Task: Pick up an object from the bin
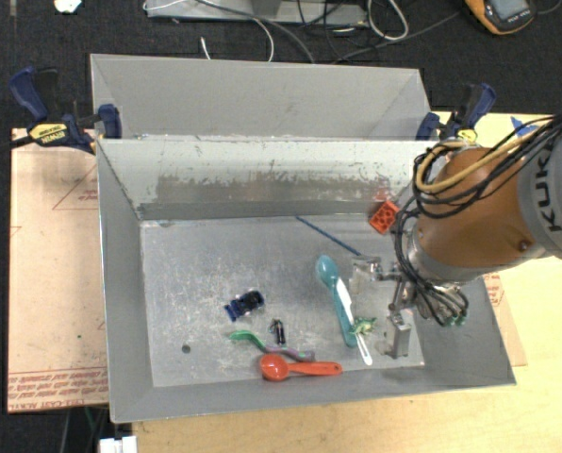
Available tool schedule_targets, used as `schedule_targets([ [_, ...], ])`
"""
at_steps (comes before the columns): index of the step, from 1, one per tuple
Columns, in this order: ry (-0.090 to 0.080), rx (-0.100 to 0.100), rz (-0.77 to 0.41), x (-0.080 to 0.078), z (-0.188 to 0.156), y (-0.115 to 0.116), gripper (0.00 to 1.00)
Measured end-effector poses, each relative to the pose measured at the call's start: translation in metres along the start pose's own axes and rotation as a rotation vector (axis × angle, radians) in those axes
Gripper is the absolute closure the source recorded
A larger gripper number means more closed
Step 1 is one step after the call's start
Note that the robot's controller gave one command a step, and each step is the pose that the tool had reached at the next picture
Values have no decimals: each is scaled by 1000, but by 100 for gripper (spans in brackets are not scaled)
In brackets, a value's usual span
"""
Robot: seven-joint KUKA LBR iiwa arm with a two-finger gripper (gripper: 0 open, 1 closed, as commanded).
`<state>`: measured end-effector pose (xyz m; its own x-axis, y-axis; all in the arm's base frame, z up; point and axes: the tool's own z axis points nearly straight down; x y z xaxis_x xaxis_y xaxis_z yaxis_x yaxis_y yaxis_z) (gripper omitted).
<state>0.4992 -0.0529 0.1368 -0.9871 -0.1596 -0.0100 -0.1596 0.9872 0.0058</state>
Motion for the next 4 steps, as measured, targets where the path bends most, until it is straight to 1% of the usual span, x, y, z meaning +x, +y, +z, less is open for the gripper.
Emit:
schedule_targets([
  [1, -4, 1, 73, -2, 11, 43, 0],
  [2, -8, 0, 52, 1, 28, 65, 0],
  [3, 2, -3, 131, -1, 64, 72, 0],
  [4, -8, 2, 166, -11, 67, 118, 0],
])
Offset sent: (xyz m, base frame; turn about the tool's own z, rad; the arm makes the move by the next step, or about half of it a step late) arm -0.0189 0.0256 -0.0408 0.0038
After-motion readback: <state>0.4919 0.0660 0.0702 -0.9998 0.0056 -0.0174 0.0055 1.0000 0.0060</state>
